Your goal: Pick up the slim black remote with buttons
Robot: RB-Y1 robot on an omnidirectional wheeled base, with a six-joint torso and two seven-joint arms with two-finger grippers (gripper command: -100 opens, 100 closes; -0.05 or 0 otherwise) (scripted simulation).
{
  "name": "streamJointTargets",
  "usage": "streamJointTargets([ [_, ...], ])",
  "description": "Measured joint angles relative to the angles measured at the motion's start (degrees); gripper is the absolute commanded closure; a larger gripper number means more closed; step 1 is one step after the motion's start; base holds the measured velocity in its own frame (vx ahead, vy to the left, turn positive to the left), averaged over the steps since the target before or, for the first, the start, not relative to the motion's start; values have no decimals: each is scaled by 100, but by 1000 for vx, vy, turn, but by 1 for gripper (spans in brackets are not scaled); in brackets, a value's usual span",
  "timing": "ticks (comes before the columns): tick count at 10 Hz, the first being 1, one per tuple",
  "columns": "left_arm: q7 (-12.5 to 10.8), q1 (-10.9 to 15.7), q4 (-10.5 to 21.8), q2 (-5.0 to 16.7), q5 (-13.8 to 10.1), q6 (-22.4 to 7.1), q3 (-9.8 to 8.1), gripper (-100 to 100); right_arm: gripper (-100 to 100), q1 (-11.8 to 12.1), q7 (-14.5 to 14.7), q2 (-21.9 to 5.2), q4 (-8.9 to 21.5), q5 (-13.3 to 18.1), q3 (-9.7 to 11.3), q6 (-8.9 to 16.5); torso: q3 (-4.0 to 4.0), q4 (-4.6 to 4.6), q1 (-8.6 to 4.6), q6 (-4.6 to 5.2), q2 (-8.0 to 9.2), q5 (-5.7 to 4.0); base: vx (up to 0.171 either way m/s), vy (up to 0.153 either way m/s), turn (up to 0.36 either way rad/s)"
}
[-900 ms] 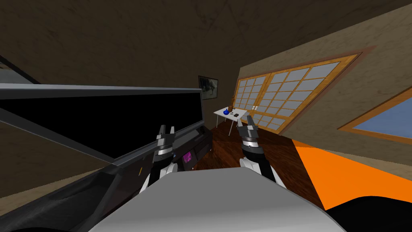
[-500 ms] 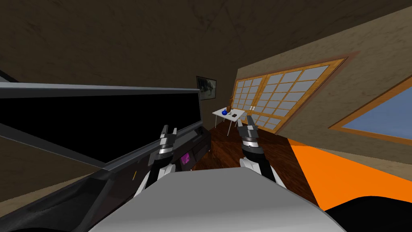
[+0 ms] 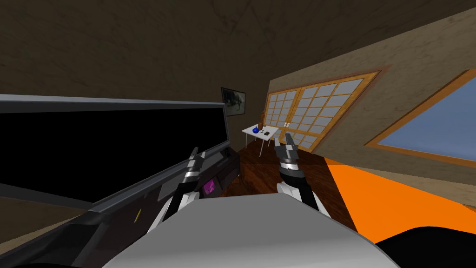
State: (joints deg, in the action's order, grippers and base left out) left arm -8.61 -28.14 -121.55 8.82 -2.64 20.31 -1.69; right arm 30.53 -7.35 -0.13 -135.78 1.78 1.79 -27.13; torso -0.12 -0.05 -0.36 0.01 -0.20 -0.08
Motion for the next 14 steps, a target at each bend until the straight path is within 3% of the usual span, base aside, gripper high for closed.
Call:
streamJointTargets([
  [6,-59,-76,295,308,-168,-840,-155,-100,0,0,0,0,0,0,0,0,0,0,-2,0,0,-1,49,-82,-76],
  [10,-94,9,583,466,-291,-1497,-280,-100,0,0,0,0,0,0,0,0,0,0,5,0,1,1,57,-79,-82],
  [14,-146,13,674,600,-407,-2143,-393,-100,0,0,0,0,0,0,-1,0,4,2,9,-3,8,1,45,-70,-72],
])
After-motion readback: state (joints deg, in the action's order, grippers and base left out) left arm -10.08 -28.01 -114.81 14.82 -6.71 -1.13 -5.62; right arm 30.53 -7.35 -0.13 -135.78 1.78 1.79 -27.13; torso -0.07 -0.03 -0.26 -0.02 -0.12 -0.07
